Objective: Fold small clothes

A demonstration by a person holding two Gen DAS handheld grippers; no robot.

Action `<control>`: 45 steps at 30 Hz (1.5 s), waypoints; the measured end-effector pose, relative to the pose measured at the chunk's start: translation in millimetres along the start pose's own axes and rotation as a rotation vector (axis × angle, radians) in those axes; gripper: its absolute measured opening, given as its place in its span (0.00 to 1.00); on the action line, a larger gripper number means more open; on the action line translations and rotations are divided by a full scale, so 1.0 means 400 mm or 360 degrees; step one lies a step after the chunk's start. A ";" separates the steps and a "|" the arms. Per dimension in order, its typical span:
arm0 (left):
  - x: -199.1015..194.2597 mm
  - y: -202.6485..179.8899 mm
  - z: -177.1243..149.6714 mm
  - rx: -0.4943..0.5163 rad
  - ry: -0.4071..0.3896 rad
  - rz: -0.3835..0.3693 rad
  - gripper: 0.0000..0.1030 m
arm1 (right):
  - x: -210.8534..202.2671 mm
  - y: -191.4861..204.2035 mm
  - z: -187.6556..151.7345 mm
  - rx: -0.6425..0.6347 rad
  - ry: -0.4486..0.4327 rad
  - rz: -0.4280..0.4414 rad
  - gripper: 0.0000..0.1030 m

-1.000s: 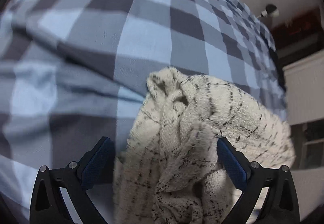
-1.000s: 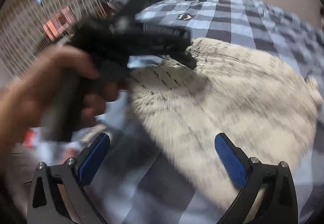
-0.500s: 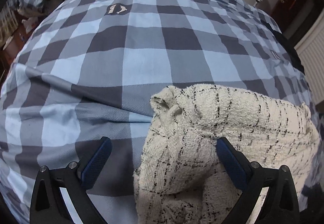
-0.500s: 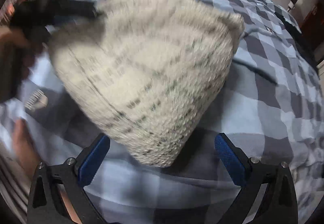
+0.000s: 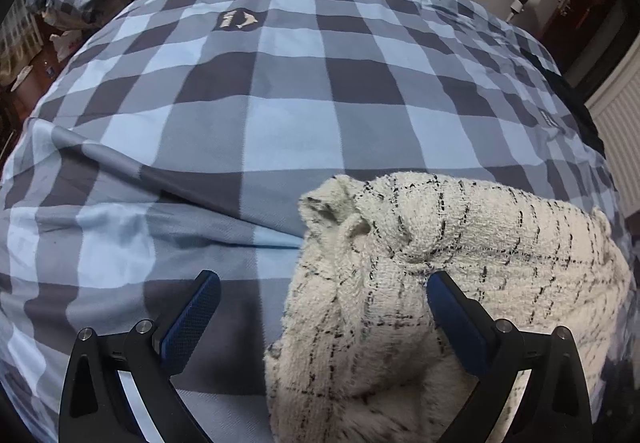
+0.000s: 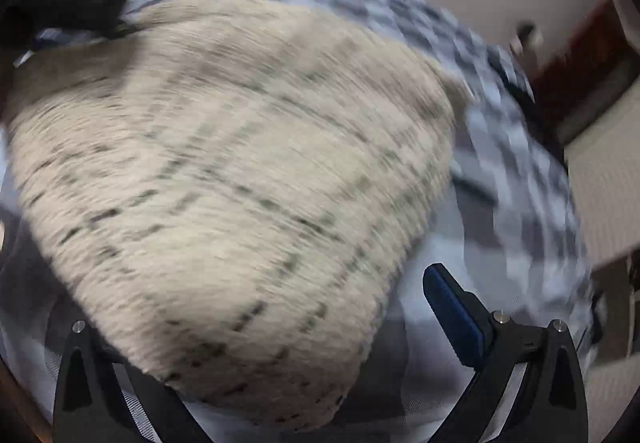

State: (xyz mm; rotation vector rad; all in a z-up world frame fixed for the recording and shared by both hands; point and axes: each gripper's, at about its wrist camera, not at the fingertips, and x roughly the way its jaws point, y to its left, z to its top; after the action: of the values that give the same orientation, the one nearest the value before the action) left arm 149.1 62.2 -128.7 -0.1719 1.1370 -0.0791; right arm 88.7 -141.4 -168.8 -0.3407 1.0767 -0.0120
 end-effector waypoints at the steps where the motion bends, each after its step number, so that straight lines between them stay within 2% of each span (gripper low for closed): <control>1: 0.002 -0.004 -0.001 0.0005 -0.0002 -0.0004 1.00 | 0.011 -0.012 -0.001 0.0043 0.0027 -0.0004 0.97; 4: 0.004 -0.013 -0.003 0.0019 -0.0017 0.0018 1.00 | 0.054 -0.032 -0.026 0.0112 0.0143 0.0029 0.97; 8: -0.015 -0.009 0.003 0.0020 -0.0013 0.0063 1.00 | 0.052 -0.066 -0.015 0.0201 0.0173 0.0168 0.97; 10: -0.034 -0.007 0.013 0.0022 -0.0022 0.0128 1.00 | 0.017 -0.093 -0.017 0.0215 0.0206 0.0279 0.98; 14: -0.095 -0.006 0.040 0.0061 -0.0108 0.0252 1.00 | -0.090 -0.197 -0.037 0.0382 0.0055 0.0637 0.98; 15: -0.107 -0.004 0.046 0.0062 -0.0125 0.0256 1.00 | -0.114 -0.238 -0.044 0.0470 -0.0026 0.0772 0.98; 17: -0.128 0.002 0.053 0.0050 -0.0144 0.0237 1.00 | -0.132 -0.302 -0.051 0.0680 -0.0130 0.0926 0.98; 19: -0.145 0.008 0.056 0.0026 -0.0149 0.0214 1.00 | -0.110 -0.365 -0.051 0.0980 -0.0154 0.1028 0.98; 22: -0.170 0.013 0.053 -0.0013 -0.0137 0.0153 1.00 | -0.036 -0.351 -0.076 0.1313 0.0031 0.0987 0.98; 23: -0.179 0.015 0.050 -0.0034 -0.0131 0.0117 1.00 | 0.004 -0.348 -0.078 0.1386 0.0074 0.1022 0.98; 25: -0.189 0.017 0.043 -0.0076 -0.0112 0.0047 1.00 | 0.057 -0.316 -0.068 0.1446 0.0121 0.1179 0.98; 27: -0.198 0.019 0.034 -0.0111 -0.0099 -0.0013 1.00 | 0.056 -0.253 -0.042 0.1367 0.0123 0.1341 0.98; 28: -0.204 0.018 0.031 -0.0116 -0.0102 -0.0025 1.00 | 0.043 -0.222 -0.021 0.1280 0.0113 0.1313 0.98; 29: -0.214 0.016 0.028 -0.0112 -0.0116 -0.0027 1.00 | 0.021 -0.195 -0.003 0.1184 0.0089 0.1203 0.98; 30: -0.224 0.011 0.026 -0.0104 -0.0132 -0.0022 1.00 | -0.006 -0.158 0.023 0.1050 0.0035 0.1093 0.99; 33: -0.256 -0.010 0.026 -0.0064 -0.0198 -0.0013 1.00 | -0.089 -0.082 0.063 0.0769 -0.0167 0.0897 0.98; 36: -0.258 -0.031 0.028 -0.0050 -0.0212 -0.0079 1.00 | -0.098 -0.042 0.102 0.0534 -0.0250 0.0801 0.99; 38: -0.223 -0.058 0.022 -0.0010 -0.0123 -0.0153 1.00 | -0.048 -0.039 0.124 0.0430 -0.0201 0.0769 0.99; 40: -0.177 -0.085 0.012 0.0043 -0.0025 -0.0162 1.00 | 0.006 -0.054 0.132 0.0407 -0.0116 0.0778 0.99; 44: -0.059 -0.128 -0.023 0.0163 0.0132 -0.0064 1.00 | 0.033 -0.063 0.139 0.0376 -0.0020 0.0799 0.99; 45: -0.045 -0.128 -0.031 0.0171 0.0134 -0.0053 1.00 | 0.033 -0.072 0.139 0.0382 -0.0002 0.0816 0.99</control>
State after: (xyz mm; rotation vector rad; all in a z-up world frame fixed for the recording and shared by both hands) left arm 131.5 13.2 -108.6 -0.0926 1.2110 -0.1780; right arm 147.6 -156.2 -148.4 0.1570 1.1225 0.3139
